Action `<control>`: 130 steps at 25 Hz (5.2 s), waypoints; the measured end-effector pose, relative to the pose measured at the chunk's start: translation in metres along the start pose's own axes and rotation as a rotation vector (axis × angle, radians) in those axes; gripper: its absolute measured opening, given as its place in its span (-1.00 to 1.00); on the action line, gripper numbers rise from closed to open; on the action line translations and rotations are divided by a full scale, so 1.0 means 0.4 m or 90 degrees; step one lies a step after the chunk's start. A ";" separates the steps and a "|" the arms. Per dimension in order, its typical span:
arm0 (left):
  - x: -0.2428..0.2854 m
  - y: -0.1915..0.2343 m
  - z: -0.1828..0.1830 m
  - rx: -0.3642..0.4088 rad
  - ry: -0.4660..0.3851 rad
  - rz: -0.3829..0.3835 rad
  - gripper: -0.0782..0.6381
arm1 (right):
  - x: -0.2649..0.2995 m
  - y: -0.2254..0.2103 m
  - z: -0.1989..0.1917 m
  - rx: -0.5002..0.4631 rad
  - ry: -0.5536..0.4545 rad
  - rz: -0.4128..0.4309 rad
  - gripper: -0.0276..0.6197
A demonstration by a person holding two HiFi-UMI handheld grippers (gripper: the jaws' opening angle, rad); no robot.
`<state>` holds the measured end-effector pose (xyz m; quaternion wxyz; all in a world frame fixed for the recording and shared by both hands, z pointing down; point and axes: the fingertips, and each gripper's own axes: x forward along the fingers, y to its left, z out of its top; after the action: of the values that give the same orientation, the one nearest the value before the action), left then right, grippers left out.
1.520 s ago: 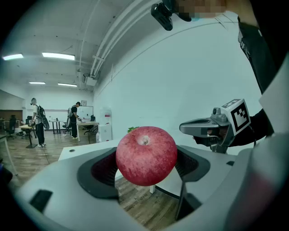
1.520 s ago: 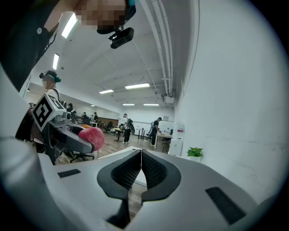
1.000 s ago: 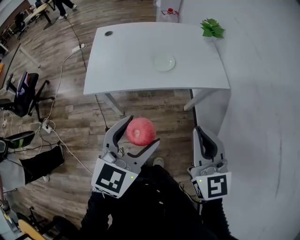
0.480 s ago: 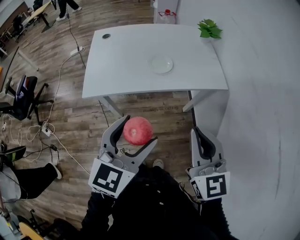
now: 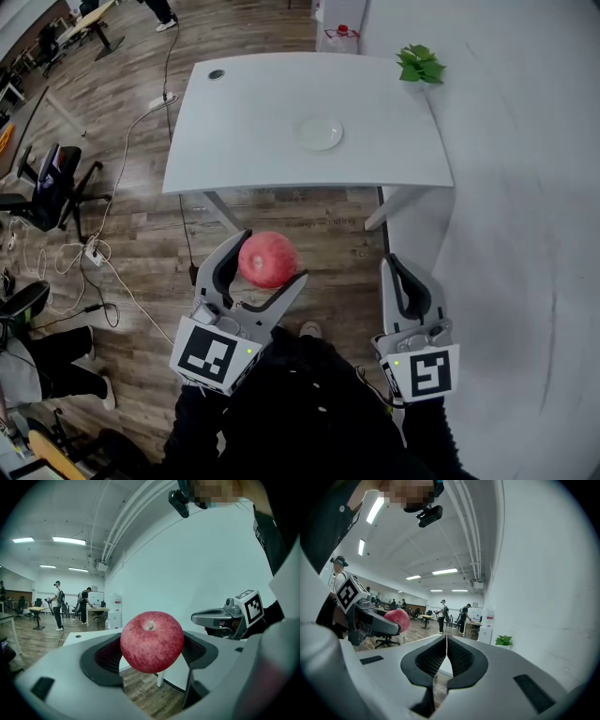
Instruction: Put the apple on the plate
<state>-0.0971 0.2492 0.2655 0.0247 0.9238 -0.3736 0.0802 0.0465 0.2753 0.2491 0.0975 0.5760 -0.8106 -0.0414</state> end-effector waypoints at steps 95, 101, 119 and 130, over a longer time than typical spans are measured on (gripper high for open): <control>0.734 0.516 0.060 -0.033 0.019 -0.025 0.25 | 0.819 -0.371 -0.034 -0.024 0.051 0.036 -0.79; 0.716 0.517 0.071 -0.029 0.029 0.015 0.25 | 0.837 -0.373 -0.016 -0.023 0.030 0.081 -0.78; 0.720 0.510 0.067 -0.004 0.045 0.042 0.25 | 0.852 -0.409 -0.025 -0.013 0.013 0.093 -0.78; 0.778 0.486 0.038 0.013 0.065 0.009 0.25 | 0.832 -0.437 -0.054 -0.005 0.036 0.069 -0.79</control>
<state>-0.0099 -0.1060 0.2997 0.0338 0.9161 -0.3774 0.1313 0.1071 -0.0953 0.2758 0.1247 0.5316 -0.8375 -0.0232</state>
